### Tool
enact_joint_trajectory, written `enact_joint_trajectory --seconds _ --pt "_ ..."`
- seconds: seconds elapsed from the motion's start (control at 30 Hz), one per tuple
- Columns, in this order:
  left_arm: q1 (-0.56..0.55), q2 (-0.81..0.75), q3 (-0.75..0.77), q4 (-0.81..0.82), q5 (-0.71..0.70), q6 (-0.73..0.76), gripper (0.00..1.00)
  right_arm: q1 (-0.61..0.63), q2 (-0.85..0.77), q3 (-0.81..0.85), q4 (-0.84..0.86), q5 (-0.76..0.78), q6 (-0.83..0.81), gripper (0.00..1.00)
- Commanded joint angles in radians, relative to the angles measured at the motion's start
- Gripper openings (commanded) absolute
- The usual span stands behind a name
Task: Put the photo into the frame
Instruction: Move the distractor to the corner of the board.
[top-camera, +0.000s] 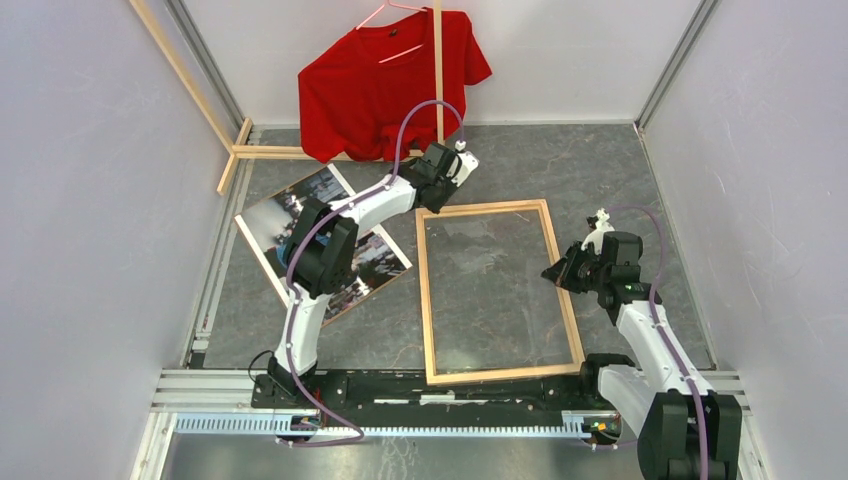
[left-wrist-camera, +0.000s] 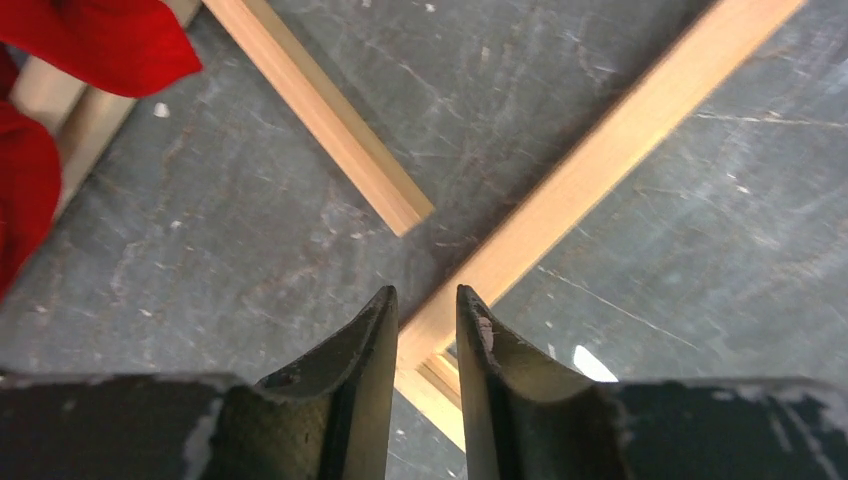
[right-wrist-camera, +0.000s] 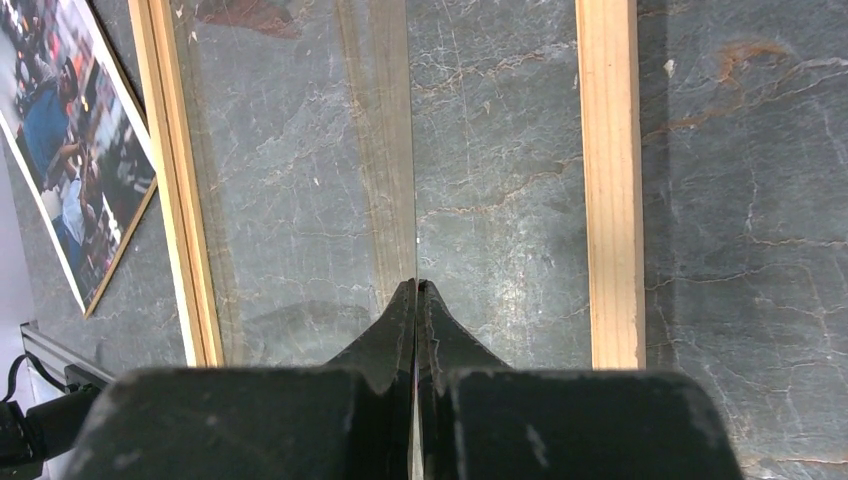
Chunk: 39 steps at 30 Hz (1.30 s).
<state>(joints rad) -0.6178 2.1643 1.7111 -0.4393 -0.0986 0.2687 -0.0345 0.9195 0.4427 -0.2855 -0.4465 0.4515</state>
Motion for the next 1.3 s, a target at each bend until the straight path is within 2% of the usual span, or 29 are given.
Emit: enact_joint_trajectory --seconds 0.0,0.23,0.6,1.13,1.17,1.27 --pt "0.004 0.028 0.002 0.134 -0.099 0.111 0.34 0.005 -0.008 -0.02 0.068 -0.009 0.025 0.0" --pt "0.002 0.08 0.007 0.156 -0.146 0.185 0.32 0.005 0.001 -0.014 0.061 -0.012 0.015 0.0" --pt "0.001 0.125 0.05 0.167 -0.11 0.158 0.32 0.005 0.006 -0.013 0.059 -0.015 0.008 0.0" --pt "0.004 0.251 0.22 0.159 -0.13 0.167 0.32 0.005 0.016 -0.025 0.07 -0.014 0.015 0.0" --pt "0.004 0.252 0.228 0.158 -0.142 0.166 0.33 0.005 0.02 -0.024 0.072 -0.016 0.017 0.0" --pt "0.004 0.182 0.235 0.077 -0.131 0.143 0.46 0.005 0.028 -0.014 0.08 -0.027 0.021 0.0"
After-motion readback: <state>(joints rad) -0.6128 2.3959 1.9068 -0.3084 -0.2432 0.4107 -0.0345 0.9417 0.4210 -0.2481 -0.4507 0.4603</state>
